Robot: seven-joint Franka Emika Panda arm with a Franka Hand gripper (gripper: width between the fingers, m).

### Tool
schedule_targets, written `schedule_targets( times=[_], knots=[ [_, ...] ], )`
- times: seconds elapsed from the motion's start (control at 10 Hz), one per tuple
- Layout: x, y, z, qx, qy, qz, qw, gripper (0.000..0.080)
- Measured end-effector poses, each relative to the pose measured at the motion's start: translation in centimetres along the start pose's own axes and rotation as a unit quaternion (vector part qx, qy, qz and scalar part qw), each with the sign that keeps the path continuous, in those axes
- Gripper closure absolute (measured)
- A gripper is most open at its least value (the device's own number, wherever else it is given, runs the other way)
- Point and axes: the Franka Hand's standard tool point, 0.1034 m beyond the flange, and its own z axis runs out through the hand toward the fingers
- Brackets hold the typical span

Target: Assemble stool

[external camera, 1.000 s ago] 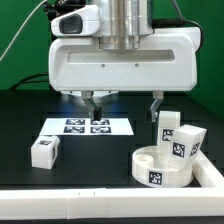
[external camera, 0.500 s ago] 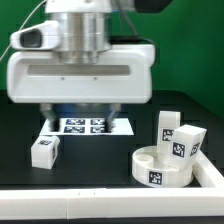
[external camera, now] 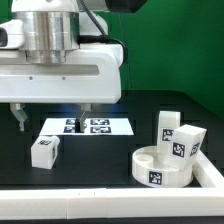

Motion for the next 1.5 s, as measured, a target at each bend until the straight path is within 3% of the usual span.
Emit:
schedule_targets(
  times=[0.2, 0.3, 0.6, 0.7, 1.0, 1.3, 1.5],
  knots=[
    [-0.1, 0.3, 0.1, 0.001, -0.001, 0.003, 1.0, 0.0151],
    [-0.8, 1.6, 1.0, 0.002, -0.008, 0.019, 1.0, 0.0151],
    [-2.2, 3.9, 3.4, -0.01, -0.015, 0.026, 1.0, 0.0151],
    [-2.5, 4.0, 3.6, -0.009, -0.023, 0.028, 0.999, 0.0151],
    [-3.1, 3.4, 3.5, 0.004, -0.056, 0.03, 0.998, 0.0151],
    [-3.8, 2.8, 3.6, 0.027, -0.162, 0.035, 0.986, 0.0151],
    [-4.4, 2.6, 4.2, 0.033, -0.215, 0.043, 0.975, 0.0151]
  ],
)
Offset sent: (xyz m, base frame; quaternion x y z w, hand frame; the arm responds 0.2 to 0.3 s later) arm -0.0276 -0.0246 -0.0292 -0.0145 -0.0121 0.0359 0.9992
